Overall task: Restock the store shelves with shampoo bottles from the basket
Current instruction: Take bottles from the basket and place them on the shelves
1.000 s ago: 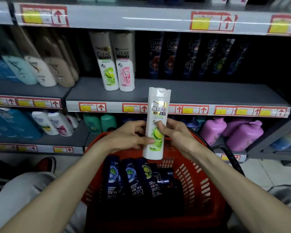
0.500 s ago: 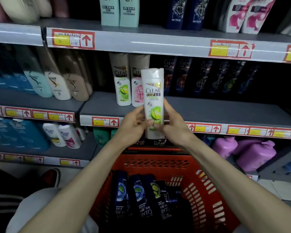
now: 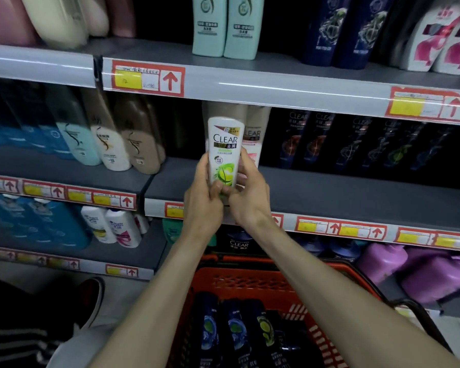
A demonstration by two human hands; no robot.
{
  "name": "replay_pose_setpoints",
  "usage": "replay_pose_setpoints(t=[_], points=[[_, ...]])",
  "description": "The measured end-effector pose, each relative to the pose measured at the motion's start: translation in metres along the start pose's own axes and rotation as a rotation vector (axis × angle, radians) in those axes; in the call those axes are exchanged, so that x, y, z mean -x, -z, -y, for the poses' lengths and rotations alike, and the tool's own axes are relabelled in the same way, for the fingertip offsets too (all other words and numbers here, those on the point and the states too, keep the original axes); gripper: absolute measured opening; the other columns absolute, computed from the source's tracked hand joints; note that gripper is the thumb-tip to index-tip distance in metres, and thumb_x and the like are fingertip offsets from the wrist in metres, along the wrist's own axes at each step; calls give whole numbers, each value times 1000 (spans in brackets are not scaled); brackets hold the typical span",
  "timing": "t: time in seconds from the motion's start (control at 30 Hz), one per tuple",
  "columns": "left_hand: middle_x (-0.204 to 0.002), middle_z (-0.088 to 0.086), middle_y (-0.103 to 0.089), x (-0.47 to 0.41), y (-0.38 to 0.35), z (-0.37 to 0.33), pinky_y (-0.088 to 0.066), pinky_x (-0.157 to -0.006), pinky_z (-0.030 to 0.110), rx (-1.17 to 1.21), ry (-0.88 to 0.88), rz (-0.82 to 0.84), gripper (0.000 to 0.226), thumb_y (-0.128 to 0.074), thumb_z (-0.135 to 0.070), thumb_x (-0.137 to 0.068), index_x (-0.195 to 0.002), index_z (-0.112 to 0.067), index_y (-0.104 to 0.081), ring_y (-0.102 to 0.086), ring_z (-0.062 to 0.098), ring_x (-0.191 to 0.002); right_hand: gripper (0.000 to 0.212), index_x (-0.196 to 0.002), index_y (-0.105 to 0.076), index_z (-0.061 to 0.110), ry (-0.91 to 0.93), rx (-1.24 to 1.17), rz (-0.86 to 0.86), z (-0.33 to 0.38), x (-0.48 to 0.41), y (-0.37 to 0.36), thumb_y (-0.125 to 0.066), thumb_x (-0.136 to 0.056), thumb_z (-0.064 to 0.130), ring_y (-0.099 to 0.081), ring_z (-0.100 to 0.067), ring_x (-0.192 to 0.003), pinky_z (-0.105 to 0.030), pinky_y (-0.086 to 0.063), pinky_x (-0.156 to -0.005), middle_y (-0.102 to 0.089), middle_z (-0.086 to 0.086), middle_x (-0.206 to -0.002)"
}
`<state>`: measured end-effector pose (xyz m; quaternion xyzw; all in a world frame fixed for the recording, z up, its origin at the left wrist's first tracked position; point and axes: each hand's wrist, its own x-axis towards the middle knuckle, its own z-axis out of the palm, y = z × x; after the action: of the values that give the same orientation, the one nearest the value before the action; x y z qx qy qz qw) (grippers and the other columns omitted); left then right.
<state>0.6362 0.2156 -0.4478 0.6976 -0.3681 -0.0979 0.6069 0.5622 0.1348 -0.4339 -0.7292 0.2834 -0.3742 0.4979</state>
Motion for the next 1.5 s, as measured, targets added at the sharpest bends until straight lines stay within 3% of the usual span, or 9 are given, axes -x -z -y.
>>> replay_pose_setpoints(t=[0.17, 0.37, 0.43, 0.53, 0.83, 1.07, 1.2, 1.27, 1.5], points=[[-128, -19, -68, -2, -3, 5, -58, -96, 34, -29, 22, -67, 74, -49, -2, -102, -156, -49, -30, -66, -3, -112, 85, -150, -47, 39, -10, -116, -7, -11, -6, -13, -63, -87, -17, -70, -6, -108, -32, -64, -78, -69, 5, -124], [-143, -12, -62, 0, 1, 13, -52, -103, 32, -132, 82, -29, 85, -47, -4, -101, -160, -53, -8, -62, 2, -116, 84, -143, -53, 39, 19, -101, -18, -25, -7, -25, -63, -82, -18, -70, -5, -111, -31, -62, -87, -71, 13, -123], [-148, -11, -57, 0, 3, 12, -47, -104, 28, -159, 89, 16, 86, -48, -9, -103, -160, -50, 2, -58, 1, -119, 85, -142, -51, 44, 39, -45, -36, -26, -6, -28, -60, -82, -16, -68, -2, -113, -31, -60, -94, -70, 18, -124], [-157, -9, -47, -1, 1, 10, -43, -114, 38, -152, 105, 77, 87, -48, -13, -104, -161, -43, 10, -53, 12, -136, 85, -140, -48, 51, 55, 4, -29, -29, -4, -27, -57, -85, -13, -67, 1, -114, -31, -57, -99, -69, 22, -124], [-171, -1, -21, 3, -2, 11, -30, -124, 45, -138, 149, 173, 82, -45, -16, -107, -163, -23, 15, -32, 17, -152, 64, -139, -41, 43, -3, 150, -27, -32, -6, -22, -63, -94, 3, -71, -9, -105, -39, -60, -95, -73, 7, -120], [-163, 0, -39, 8, 1, 5, -33, -121, 40, -59, 170, -51, 65, -52, -19, -106, -163, -18, -22, -37, 17, -149, 39, -141, -53, 27, 26, 238, -2, -19, 20, 13, -60, -103, 23, -61, -7, -120, -32, -51, -107, -66, 4, -134], [-122, -7, -64, 31, 1, -10, -53, -92, 29, 87, 64, -209, 38, -56, -6, -97, -128, -26, -59, -63, 11, -107, 26, -127, -63, 23, 118, 432, 93, -17, 49, 58, -56, -104, 30, -61, -3, -109, -17, -50, -93, -66, 4, -126], [-105, -10, -69, 43, 2, -12, -55, -82, 28, 73, 32, -118, 33, -53, -3, -91, -112, -26, -66, -67, 13, -94, 23, -123, -65, 23, 138, 500, 139, -21, 68, 82, -58, -102, 31, -60, -4, -106, -6, -42, -84, -67, 5, -122], [-92, -13, -71, 87, -16, 4, -53, -73, 18, -254, 6, 303, 26, -58, -8, -95, -97, -30, -72, -67, 3, -79, 29, -127, -62, 25, -13, 677, 306, -70, 129, 134, -61, -99, 33, -57, -16, -119, -26, -42, -96, -59, 5, -128]])
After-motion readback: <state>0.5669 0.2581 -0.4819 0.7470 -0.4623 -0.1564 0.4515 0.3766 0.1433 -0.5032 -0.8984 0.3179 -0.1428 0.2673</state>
